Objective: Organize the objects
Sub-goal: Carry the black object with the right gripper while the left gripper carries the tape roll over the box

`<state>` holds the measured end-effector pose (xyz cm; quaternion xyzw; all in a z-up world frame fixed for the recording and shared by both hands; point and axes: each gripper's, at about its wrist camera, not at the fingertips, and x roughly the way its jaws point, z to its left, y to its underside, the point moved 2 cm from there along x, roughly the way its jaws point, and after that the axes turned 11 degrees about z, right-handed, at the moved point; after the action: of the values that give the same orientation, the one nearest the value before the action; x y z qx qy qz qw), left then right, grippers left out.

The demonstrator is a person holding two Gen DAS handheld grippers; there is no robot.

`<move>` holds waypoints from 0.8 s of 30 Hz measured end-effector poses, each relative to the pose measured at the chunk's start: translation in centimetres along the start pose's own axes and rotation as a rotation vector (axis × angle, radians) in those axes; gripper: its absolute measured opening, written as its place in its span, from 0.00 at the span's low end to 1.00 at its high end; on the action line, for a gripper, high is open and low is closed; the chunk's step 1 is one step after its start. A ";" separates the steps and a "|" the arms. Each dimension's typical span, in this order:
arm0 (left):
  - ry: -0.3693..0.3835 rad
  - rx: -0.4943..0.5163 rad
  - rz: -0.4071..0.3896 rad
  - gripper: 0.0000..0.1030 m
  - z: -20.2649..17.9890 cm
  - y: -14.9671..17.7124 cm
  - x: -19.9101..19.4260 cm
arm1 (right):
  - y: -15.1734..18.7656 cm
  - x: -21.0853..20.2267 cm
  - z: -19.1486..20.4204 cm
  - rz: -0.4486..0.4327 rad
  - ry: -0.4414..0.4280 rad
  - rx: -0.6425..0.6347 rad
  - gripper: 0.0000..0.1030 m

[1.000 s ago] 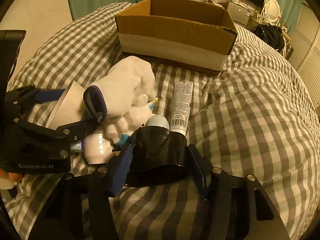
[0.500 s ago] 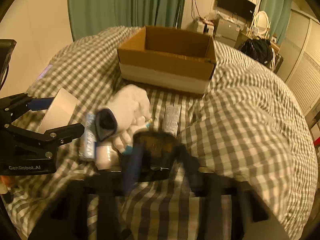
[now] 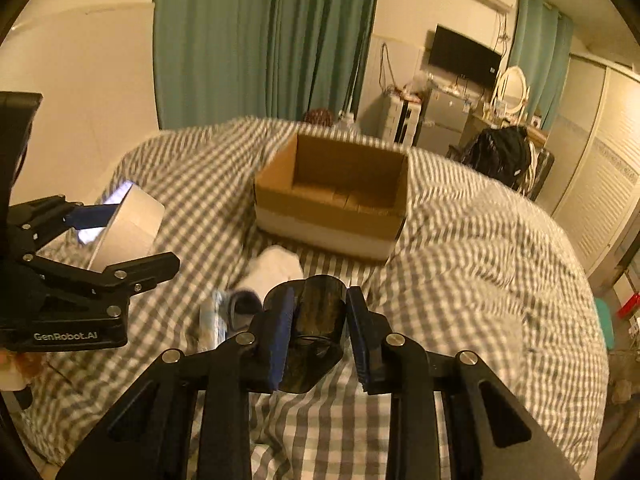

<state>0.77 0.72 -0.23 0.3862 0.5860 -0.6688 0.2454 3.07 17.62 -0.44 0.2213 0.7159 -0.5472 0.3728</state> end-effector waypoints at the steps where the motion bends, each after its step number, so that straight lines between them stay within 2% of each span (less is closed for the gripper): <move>1: 0.000 0.002 -0.011 0.81 0.0 -0.4 -0.4 | -0.4 -0.5 -0.1 -0.010 0.003 -0.002 0.26; 5: 0.016 0.010 -0.057 0.81 -0.3 -2.9 -1.7 | -2.1 -2.1 -0.5 -0.051 0.011 -0.009 0.26; 12: 0.014 0.024 -0.114 0.81 -0.5 -8.1 -1.8 | -6.1 -3.8 -1.8 -0.125 0.023 -0.022 0.26; 17: 0.005 0.025 -0.130 0.81 -0.3 -12.4 0.1 | -9.7 -3.3 -2.8 -0.159 0.054 -0.031 0.26; 24: -0.015 0.030 -0.129 0.81 0.3 -18.2 4.3 | -15.6 -0.5 -5.2 -0.180 0.065 -0.013 0.25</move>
<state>-15.98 4.49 7.08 0.3460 0.5977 -0.6949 0.2004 -9.49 17.87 10.23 0.1712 0.7482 -0.5664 0.3002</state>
